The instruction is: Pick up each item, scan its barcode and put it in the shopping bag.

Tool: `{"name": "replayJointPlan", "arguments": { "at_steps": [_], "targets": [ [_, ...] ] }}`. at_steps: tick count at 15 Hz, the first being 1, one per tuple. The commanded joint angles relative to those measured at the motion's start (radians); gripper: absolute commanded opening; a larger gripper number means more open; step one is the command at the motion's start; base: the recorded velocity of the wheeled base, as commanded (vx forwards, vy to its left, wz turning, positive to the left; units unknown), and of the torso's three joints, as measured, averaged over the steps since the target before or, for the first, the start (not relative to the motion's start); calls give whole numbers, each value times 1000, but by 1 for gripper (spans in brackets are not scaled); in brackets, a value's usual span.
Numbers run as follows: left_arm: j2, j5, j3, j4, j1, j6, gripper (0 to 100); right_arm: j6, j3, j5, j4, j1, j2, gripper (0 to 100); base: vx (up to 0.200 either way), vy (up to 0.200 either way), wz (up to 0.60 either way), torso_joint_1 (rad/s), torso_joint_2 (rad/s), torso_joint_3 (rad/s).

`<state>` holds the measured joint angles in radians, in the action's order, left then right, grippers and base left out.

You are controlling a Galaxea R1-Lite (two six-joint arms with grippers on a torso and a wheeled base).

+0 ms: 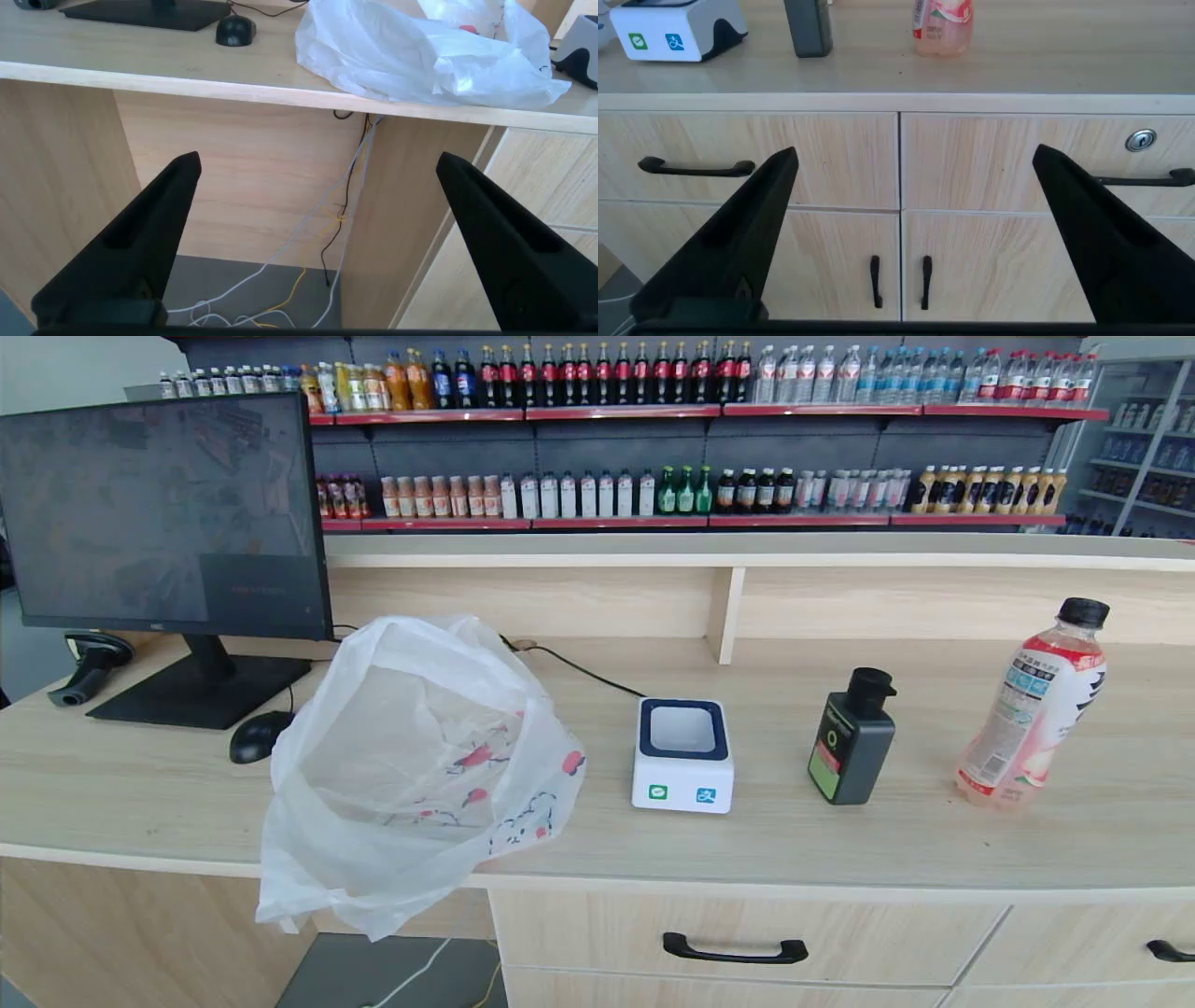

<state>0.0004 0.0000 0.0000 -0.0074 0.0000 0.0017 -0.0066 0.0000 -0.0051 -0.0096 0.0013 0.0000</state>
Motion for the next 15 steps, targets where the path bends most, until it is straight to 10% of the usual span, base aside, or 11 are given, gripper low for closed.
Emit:
{"name": "replayJointPlan", "arguments": {
  "at_steps": [1,8,15],
  "targets": [
    [0,0,0,0,0,0,100,-4,-31,5,-15,0,0,100,0,0,0,0,0,0],
    [0,0,0,0,0,0,100,-38,-187,62,-118,26,196,100,0,0,0,0,0,0],
    [0,0,0,0,0,0,100,-36,-206,62,-1095,120,983,100,0,0,0,0,0,0]
  ]
}}
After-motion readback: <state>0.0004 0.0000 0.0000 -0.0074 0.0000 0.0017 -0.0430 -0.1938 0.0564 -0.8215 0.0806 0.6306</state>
